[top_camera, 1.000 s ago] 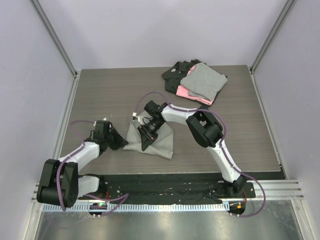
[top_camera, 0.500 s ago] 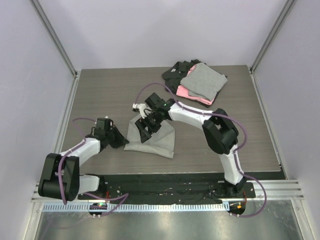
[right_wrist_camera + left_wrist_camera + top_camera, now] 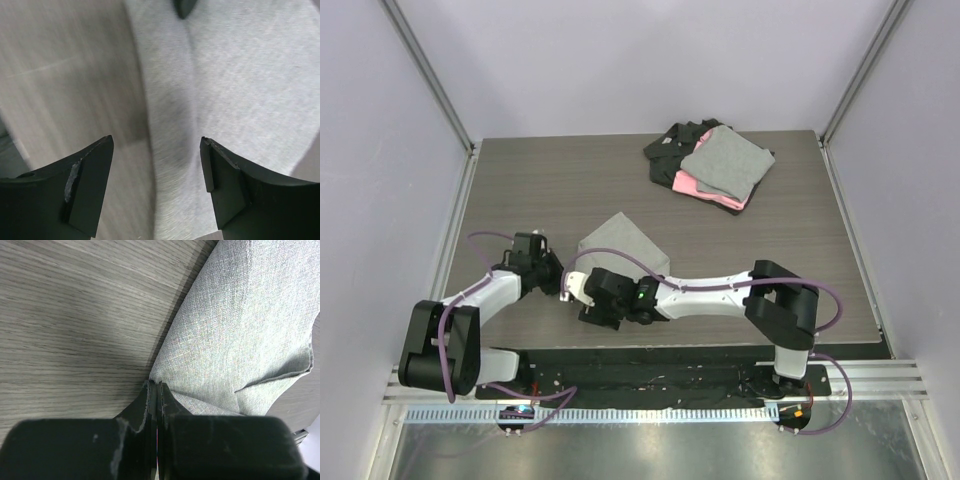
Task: Fold the napkin, place the utensils inside, and roll it up
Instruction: Roll the napkin with the utensil
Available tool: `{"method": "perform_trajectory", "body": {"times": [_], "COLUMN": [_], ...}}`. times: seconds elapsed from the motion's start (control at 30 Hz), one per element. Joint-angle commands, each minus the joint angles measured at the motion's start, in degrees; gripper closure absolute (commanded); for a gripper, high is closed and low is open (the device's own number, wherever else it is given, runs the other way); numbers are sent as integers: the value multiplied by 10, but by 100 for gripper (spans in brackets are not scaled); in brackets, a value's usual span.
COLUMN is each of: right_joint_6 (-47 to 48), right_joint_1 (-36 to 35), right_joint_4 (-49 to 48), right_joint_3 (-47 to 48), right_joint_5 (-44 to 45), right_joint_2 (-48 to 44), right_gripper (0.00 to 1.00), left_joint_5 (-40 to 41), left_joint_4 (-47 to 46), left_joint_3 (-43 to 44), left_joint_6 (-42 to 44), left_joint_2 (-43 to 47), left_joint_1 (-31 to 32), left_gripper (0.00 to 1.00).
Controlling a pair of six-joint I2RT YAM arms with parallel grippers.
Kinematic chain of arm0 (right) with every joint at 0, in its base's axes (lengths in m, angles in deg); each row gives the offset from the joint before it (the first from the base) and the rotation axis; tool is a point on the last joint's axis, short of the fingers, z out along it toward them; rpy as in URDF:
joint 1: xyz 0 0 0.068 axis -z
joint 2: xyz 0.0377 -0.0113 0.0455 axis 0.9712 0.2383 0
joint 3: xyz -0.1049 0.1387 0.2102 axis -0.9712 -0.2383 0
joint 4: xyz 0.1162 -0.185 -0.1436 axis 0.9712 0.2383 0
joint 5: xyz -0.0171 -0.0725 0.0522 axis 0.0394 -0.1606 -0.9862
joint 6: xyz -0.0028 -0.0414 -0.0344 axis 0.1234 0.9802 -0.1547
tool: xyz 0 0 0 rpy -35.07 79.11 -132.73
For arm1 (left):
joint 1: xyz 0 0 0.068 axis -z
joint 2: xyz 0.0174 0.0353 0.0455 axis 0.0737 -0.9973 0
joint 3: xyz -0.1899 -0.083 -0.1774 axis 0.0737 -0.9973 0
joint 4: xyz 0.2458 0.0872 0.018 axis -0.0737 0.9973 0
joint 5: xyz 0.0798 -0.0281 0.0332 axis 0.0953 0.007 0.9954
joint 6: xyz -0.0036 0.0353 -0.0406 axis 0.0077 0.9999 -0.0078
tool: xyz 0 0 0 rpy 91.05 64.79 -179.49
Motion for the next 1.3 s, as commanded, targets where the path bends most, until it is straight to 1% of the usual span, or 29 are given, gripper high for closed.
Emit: {"method": "perform_trajectory", "body": {"times": [0.0, 0.1, 0.3, 0.5, 0.57, 0.63, 0.67, 0.73, 0.77, 0.83, 0.93, 0.97, 1.03, 1.07, 1.13, 1.17, 1.23, 1.27], "right_joint_6": [44, 54, 64, 75, 77, 77, 76, 75, 74, 71, 60, 55, 37, 31, 8, 1, -19, -24], "right_joint_1": [-6, -9, -12, -16, -18, -18, -18, -16, -17, -16, -13, -9, -2, 3, 17, 24, 42, 49], "right_joint_4": [-87, -100, -116, -125, -149, -154, -153, -142, -135, -132, -99, -78, -48, -18, 9, 39, 64, 83], "right_joint_3": [-9, -16, -37, -51, -52, -48, -44, -30, -28, -27, -25, -23, -3, 5, 29, 39, 65, 72], "right_joint_5": [110, 123, 115, 122, 145, 171, 182, 187, 180, 161, 109, 71, 31, 7, -50, -69, -132, -150], "right_joint_2": [16, 27, 32, 48, 63, 80, 88, 101, 108, 107, 99, 95, 94, 94, 98, 101, 108, 111], "right_gripper": [23, 23, 26, 30, 35, 42, 50, 59, 65, 70, 78, 79, 82, 82, 84, 84, 85, 85], "left_joint_5": [4, 4, 5, 1, 1, -2, -6, -11, -12, -14, -15, -15, -13, -9, 0, 13, 31, 39], "left_joint_4": [34, 37, 42, 42, 42, 38, 36, 29, 27, 24, 24, 23, 23, 25, 27, 32, 37, 41], "left_joint_3": [10, 12, 15, 16, 18, 19, 19, 19, 20, 24, 31, 33, 40, 44, 50, 51, 49, 47], "left_joint_6": [16, 17, 21, 23, 25, 25, 27, 27, 27, 30, 33, 34, 34, 33, 34, 35, 37, 37], "left_joint_2": [-5, -5, -7, -12, -13, -15, -15, -17, -17, -19, -26, -26, -29, -28, -14, -8, 8, 24], "left_joint_1": [-5, -6, -9, -10, -11, -11, -10, -12, -12, -13, -14, -14, -17, -20, -23, -23, -25, -25], "left_gripper": [100, 100, 100, 100, 100, 100, 100, 100, 100, 100, 100, 99, 92, 80, 67, 54, 43, 34]}}
